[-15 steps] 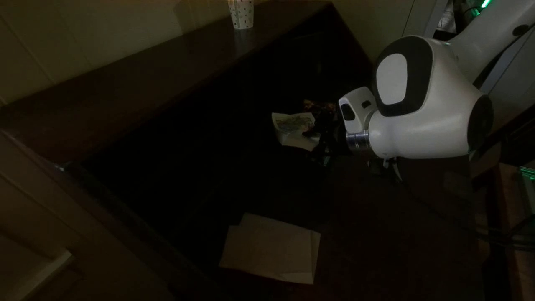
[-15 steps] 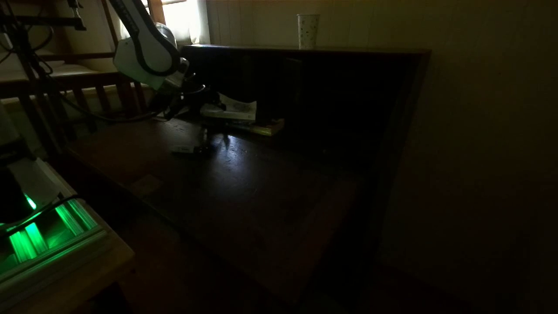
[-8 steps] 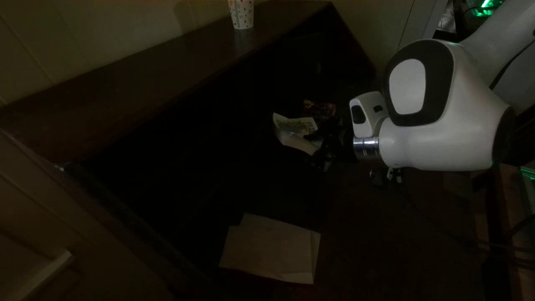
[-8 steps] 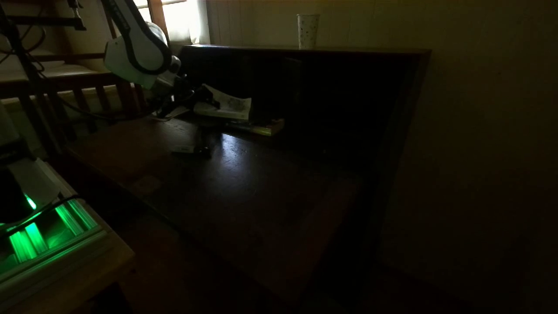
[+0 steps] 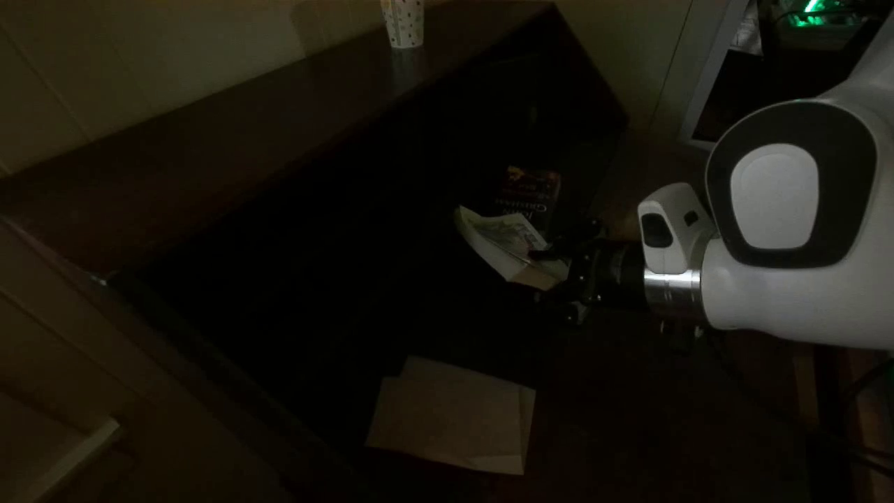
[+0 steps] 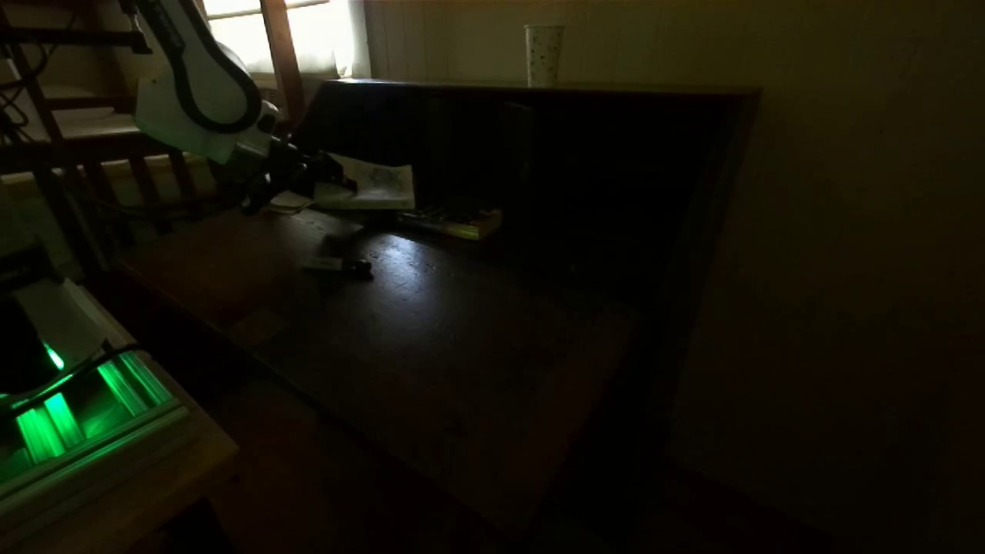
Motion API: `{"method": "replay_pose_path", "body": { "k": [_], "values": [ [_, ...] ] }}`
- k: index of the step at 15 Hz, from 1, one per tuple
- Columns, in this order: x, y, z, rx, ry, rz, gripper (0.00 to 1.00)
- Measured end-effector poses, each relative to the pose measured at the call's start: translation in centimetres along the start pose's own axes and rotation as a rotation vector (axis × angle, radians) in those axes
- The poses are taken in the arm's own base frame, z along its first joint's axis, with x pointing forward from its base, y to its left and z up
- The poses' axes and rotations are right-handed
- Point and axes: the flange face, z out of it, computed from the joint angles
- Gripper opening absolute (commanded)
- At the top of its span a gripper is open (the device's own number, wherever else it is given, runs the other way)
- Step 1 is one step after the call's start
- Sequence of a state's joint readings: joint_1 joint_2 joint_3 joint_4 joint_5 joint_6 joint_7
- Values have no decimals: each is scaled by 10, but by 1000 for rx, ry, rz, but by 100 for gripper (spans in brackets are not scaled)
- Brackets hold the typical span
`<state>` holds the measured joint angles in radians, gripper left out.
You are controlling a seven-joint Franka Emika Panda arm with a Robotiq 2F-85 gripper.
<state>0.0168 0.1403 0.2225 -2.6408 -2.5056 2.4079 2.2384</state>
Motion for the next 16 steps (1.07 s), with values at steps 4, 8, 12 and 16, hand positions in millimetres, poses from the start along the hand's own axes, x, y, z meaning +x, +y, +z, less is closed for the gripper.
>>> {"method": "replay_pose_path", "body": {
  "k": [4, 8, 12, 16],
  "values": [
    [-29, 8, -8, -46, -22, -7, 15],
    [-34, 17, -13, -92, 2, 24, 15],
    [-16, 21, -13, -121, 69, 68, 15],
    [3, 14, -19, -113, 135, 86, 15]
  ]
}}
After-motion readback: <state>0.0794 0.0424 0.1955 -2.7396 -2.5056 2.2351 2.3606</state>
